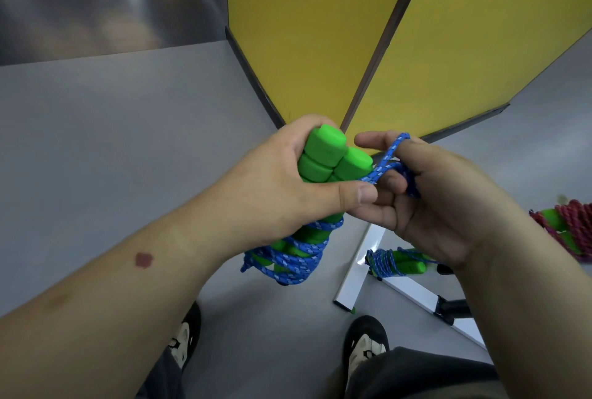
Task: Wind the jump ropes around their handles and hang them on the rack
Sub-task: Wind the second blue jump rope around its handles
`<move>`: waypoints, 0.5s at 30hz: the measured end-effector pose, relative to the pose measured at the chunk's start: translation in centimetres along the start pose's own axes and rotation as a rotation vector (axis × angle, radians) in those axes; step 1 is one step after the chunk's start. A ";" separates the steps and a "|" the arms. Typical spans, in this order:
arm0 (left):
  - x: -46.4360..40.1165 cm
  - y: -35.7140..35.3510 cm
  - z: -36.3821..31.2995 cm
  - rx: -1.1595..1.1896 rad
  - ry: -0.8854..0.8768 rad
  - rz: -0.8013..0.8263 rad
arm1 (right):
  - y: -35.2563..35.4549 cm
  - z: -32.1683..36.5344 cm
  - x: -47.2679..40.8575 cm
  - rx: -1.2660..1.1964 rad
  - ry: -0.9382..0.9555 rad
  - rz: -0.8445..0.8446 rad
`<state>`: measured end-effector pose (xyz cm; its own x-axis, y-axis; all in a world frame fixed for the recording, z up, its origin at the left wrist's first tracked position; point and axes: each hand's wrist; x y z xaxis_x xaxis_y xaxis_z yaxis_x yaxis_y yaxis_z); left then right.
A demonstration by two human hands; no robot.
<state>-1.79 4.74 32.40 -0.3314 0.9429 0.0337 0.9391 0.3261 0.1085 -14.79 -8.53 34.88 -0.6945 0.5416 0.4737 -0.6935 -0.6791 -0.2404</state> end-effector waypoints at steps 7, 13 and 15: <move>0.1 0.5 -0.2 -0.089 0.036 0.057 | 0.7 0.1 0.1 0.028 -0.114 0.129; 0.3 0.6 -0.6 -0.129 0.038 0.035 | 1.2 0.4 0.4 -0.007 -0.111 0.204; 0.4 0.5 -0.6 -0.136 0.030 0.022 | 1.1 0.4 0.5 -0.006 -0.108 0.221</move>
<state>-1.47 5.20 33.10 -0.3151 0.9467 0.0673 0.9258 0.2910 0.2411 -15.86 -9.21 35.24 -0.8053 0.3240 0.4965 -0.5285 -0.7719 -0.3533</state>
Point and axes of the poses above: each hand's wrist, its own x-axis away from the middle knuckle, its own y-axis out of the back of the hand, z = x × y, and after that the axes turned 2 degrees about z, right-handed
